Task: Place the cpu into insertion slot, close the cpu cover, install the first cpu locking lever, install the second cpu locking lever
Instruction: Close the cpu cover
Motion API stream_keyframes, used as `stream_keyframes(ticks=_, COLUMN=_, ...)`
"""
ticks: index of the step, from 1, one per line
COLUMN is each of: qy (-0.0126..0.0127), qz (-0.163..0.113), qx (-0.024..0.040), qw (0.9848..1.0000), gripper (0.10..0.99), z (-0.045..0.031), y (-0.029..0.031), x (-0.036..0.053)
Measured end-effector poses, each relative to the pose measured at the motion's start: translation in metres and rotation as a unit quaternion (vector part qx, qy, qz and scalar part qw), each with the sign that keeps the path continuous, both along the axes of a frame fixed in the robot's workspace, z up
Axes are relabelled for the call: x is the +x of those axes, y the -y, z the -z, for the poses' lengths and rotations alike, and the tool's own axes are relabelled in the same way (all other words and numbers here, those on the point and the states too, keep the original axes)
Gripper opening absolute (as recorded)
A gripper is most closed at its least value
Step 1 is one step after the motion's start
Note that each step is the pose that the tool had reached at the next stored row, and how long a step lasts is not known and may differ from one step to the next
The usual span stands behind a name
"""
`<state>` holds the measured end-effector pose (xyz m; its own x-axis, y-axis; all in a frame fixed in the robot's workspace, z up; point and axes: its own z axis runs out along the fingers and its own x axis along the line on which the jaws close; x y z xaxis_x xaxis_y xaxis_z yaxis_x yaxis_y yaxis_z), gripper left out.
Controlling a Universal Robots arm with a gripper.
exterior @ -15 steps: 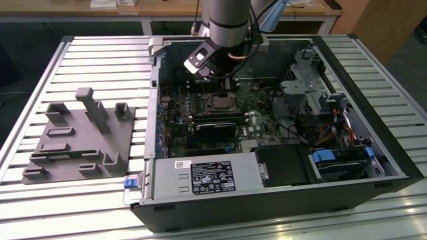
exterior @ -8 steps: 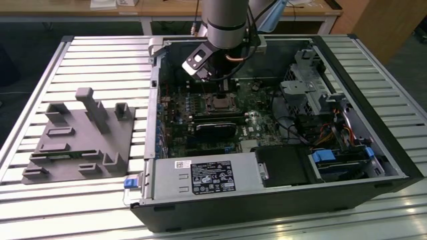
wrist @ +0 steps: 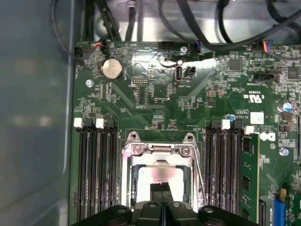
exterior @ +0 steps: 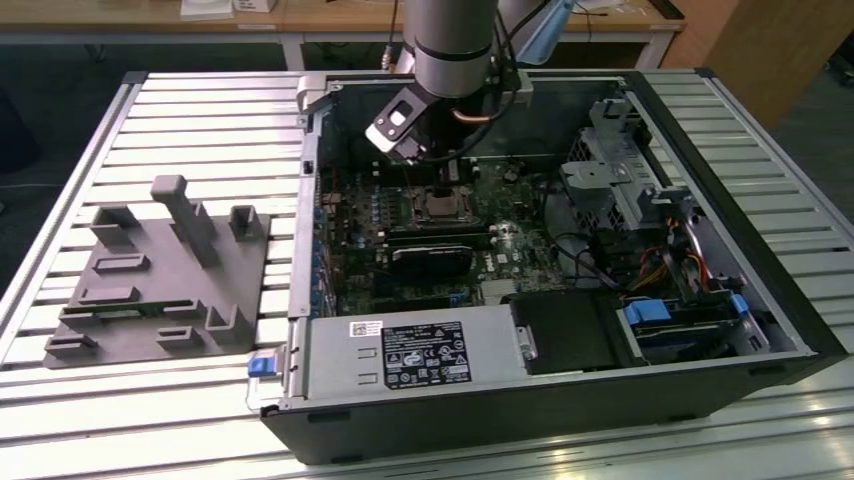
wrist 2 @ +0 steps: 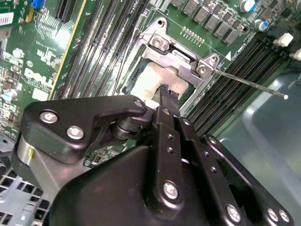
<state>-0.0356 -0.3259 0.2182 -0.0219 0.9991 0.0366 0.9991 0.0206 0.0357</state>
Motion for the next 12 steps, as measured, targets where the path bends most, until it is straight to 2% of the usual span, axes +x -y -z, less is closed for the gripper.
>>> stream_keyframes(ticks=6, qy=0.0, qz=-0.046, qx=0.0, qw=0.999, gripper=0.106, z=0.0, y=0.0, x=0.0)
stream_keyframes(ticks=12, qy=0.0, qz=-0.096, qx=0.0, qw=0.9954, gripper=0.106, z=0.0, y=0.0, x=0.0)
